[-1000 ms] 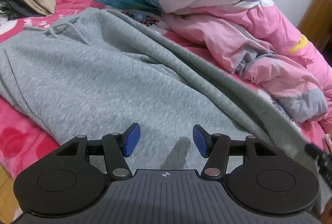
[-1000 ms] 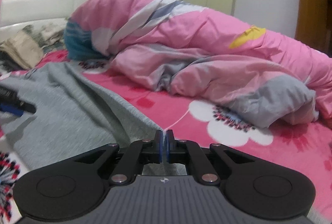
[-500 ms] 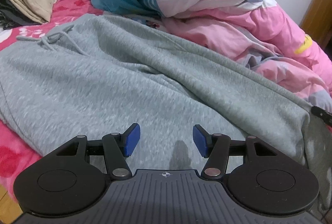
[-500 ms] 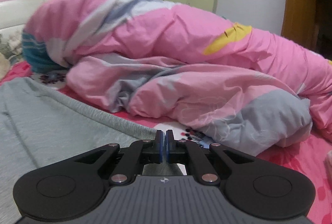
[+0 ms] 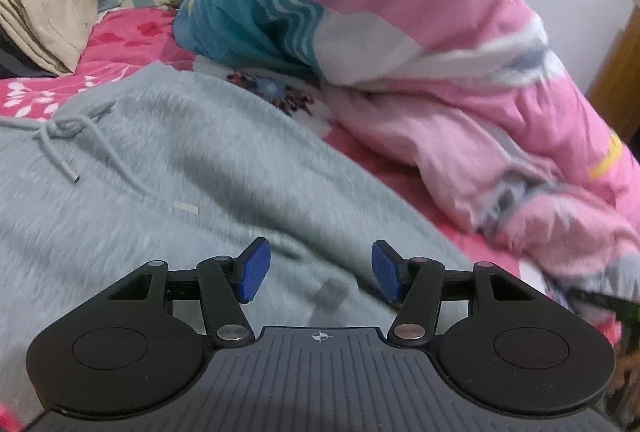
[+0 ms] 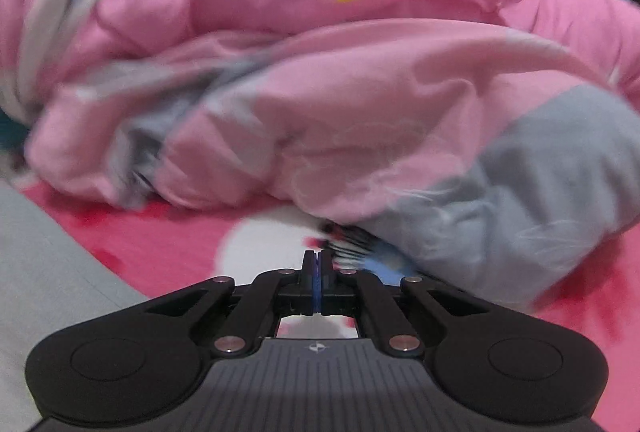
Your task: Fold clothes
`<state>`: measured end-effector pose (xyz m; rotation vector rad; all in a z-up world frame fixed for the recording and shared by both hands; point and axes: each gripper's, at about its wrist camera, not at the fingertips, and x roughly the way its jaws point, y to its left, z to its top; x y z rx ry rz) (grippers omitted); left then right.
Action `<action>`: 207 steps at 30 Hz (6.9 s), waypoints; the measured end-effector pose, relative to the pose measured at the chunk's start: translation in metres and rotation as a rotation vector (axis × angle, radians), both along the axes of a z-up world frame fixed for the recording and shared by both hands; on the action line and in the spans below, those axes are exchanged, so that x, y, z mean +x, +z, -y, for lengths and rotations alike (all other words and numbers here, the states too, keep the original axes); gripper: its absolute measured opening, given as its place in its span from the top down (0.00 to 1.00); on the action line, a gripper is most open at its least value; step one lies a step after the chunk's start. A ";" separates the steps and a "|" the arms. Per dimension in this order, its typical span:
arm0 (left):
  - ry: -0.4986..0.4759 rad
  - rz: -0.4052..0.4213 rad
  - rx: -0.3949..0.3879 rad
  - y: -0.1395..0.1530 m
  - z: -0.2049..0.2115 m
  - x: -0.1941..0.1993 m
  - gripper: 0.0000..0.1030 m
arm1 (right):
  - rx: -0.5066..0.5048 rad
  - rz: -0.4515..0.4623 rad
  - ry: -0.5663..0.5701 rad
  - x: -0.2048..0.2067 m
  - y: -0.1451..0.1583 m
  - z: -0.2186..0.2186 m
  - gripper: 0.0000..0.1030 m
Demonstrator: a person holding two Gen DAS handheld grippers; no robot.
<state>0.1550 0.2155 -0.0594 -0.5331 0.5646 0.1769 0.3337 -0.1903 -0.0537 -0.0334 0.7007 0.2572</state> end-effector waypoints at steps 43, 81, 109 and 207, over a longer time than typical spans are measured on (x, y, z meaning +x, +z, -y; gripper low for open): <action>0.211 0.024 -0.046 -0.037 -0.068 0.011 0.46 | -0.352 0.176 0.548 0.040 -0.008 -0.405 0.97; 0.519 0.073 -0.037 -0.038 -0.092 -0.024 0.45 | 0.088 -0.085 0.612 0.072 0.017 -0.430 0.62; 0.075 0.052 0.170 -0.029 0.006 0.021 0.45 | 0.046 0.178 0.196 -0.254 0.147 0.029 0.44; 0.054 -0.014 0.176 -0.043 0.004 0.038 0.45 | 0.379 -0.236 0.159 0.024 0.047 -0.094 0.63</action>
